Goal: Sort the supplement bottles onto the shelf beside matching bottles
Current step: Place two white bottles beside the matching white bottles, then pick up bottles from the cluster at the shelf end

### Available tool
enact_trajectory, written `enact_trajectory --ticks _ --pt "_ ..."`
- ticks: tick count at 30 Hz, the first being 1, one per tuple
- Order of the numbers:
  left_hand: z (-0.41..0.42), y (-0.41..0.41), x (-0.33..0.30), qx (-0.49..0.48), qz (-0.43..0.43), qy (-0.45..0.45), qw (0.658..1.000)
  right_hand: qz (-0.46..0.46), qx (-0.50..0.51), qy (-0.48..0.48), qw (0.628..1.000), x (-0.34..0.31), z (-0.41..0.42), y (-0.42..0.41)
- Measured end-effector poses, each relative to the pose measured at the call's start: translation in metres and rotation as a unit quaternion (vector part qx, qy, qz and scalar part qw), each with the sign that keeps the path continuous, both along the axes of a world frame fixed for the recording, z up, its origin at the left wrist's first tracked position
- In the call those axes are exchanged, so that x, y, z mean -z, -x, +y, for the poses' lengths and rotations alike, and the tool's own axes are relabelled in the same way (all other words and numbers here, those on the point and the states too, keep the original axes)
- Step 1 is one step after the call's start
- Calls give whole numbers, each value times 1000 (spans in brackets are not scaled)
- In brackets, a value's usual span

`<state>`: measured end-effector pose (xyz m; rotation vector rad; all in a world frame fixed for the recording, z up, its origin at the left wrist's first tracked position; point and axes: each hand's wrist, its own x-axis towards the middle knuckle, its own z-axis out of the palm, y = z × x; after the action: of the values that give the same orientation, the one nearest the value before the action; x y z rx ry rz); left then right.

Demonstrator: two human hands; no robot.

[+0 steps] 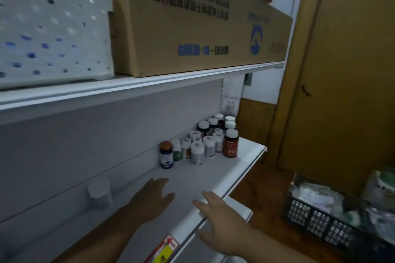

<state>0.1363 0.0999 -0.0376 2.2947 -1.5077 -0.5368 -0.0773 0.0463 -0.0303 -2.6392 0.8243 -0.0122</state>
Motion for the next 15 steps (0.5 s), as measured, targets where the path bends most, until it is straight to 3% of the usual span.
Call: enact_trajectory --ticks 8,15 --pt "-115 12 29 -55 145 58 986 -82 128 -48 987 25 -111 -11" --pt "-198 26 48 -165 204 159 952 -136 94 14 986 44 -223 -35"
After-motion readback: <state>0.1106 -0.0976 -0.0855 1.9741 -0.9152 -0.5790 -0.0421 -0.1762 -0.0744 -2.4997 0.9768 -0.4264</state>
